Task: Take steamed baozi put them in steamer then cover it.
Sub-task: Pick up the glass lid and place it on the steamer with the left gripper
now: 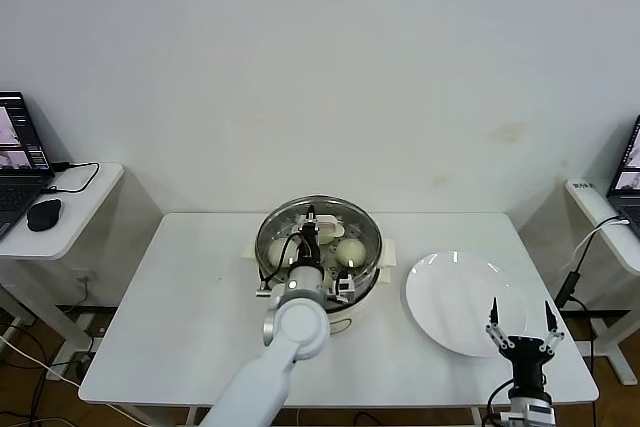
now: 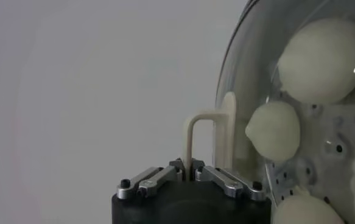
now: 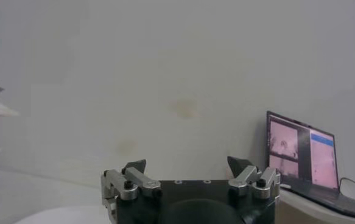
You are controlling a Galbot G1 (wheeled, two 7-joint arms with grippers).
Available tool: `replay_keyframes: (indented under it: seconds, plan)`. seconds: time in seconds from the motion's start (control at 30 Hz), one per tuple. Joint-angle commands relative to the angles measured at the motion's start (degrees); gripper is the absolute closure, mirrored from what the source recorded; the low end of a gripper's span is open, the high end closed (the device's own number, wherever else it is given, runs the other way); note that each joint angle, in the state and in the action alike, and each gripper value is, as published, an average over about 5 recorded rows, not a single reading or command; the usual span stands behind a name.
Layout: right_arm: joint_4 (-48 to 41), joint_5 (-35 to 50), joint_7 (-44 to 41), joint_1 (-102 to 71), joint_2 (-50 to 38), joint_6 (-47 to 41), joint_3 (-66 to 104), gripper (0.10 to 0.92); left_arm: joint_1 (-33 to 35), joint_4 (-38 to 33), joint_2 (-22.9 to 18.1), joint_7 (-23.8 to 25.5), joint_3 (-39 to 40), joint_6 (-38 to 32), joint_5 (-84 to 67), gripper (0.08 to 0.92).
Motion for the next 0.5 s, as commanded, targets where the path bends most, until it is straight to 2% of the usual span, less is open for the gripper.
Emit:
replay_keyframes:
  seconds: [0.03, 0.27, 0.5]
  plan:
    - [0.0, 0.0, 0.0, 0.0, 0.1, 0.1, 0.0, 0.202, 0.5, 0.1, -0.4, 0.0, 0.1, -0.1, 0.7, 0.855]
    - [0.0, -0.1, 0.0, -0.1, 0.2, 0.2, -0.2, 0.203, 0.7, 0.1, -0.7, -0.2, 0.1, -0.1, 0.6, 0.855]
    - [2.3, -0.3, 0.1, -4.2, 2.0, 2.3, 4.1, 0.203, -2.0, 4.7, -3.3, -1.6, 4.3, -1.1, -1.1, 0.855]
